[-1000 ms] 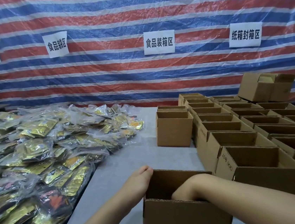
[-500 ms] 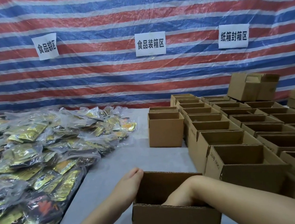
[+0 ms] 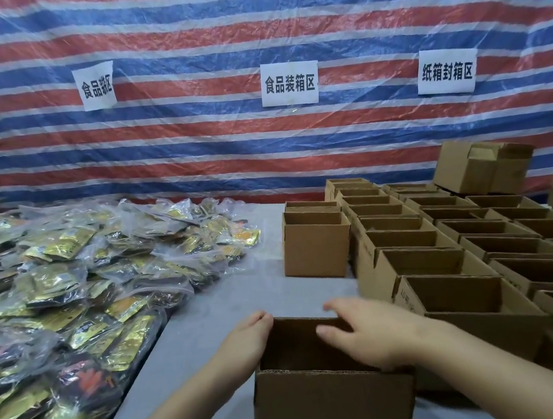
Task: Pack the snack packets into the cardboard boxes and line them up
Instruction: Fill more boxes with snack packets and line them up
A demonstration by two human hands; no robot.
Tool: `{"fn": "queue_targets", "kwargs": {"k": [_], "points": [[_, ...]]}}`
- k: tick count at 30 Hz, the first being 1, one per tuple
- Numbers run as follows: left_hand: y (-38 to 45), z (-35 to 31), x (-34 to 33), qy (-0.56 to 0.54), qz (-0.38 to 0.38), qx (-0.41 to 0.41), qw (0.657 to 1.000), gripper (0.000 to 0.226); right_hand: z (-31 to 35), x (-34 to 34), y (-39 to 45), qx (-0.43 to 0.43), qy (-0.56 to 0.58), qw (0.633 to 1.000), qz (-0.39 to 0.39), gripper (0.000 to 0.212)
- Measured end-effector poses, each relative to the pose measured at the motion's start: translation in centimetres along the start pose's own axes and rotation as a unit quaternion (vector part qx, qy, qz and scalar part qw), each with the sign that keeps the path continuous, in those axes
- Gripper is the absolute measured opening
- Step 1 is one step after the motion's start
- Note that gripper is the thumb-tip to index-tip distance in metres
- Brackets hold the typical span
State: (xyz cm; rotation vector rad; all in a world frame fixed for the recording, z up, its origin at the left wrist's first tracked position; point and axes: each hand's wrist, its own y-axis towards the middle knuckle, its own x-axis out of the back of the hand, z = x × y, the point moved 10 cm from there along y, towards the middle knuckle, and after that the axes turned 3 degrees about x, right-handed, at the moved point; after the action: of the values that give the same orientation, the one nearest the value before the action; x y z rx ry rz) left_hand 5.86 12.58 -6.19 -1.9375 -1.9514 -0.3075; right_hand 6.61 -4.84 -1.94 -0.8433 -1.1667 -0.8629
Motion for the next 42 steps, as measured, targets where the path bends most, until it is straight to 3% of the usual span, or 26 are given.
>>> {"fn": "queue_targets", "kwargs": {"k": [4,6,9,11,14,18,20,26,30,33,35,39,42], "points": [[0.0,0.5,-0.1,-0.028,0.02,0.02,0.999,0.029,0.0,-1.2,0.2,0.014,-0.03,0.999,0.004,0.043],[0.9,0.7,0.6,-0.072,0.031,0.046,0.996,0.043,-0.2,-1.3,0.2,0.006,-0.019,1.0,0.017,0.041],[4.2,0.8,5.1,-0.102,-0.045,0.044,0.993,0.047,-0.4,-0.9,0.4,-0.015,0.001,0.999,0.043,0.05],[6.9,0.7,9.2,0.018,-0.123,0.012,0.992,0.037,0.0,0.3,1.1,-0.01,-0.008,0.999,0.032,0.053],[11.1,1.4,14.3,0.222,-0.185,-0.002,0.957,0.025,1.2,1.8,2.6,0.002,0.002,1.0,0.002,0.058],[16.0,4.1,18.5,0.411,-0.198,0.037,0.889,0.05,2.5,1.2,4.8,0.018,0.047,0.998,0.024,0.063],[17.8,5.5,19.7,0.456,-0.201,0.051,0.866,0.067,2.8,0.9,5.9,0.025,0.058,0.997,0.034,0.065],[22.3,9.8,21.3,0.46,-0.178,0.124,0.861,0.094,2.0,1.6,9.5,0.028,0.08,0.996,0.021,0.07],[24.3,12.1,21.0,0.467,-0.149,0.176,0.854,0.088,1.6,1.3,11.2,0.034,0.084,0.995,0.03,0.07],[24.6,12.7,21.0,0.491,-0.176,0.224,0.823,0.077,1.5,0.9,11.6,0.039,0.082,0.995,0.042,0.07],[24.8,11.9,21.1,0.52,-0.2,0.213,0.803,0.064,1.5,0.8,11.7,0.039,0.085,0.994,0.048,0.07],[25.4,10.6,21.5,0.556,-0.188,0.153,0.795,0.031,2.0,1.0,11.4,0.045,0.088,0.994,0.05,0.069],[25.1,10.1,21.8,0.583,-0.183,0.125,0.782,0.027,2.3,1.2,11.0,0.049,0.086,0.994,0.051,0.069]]}}
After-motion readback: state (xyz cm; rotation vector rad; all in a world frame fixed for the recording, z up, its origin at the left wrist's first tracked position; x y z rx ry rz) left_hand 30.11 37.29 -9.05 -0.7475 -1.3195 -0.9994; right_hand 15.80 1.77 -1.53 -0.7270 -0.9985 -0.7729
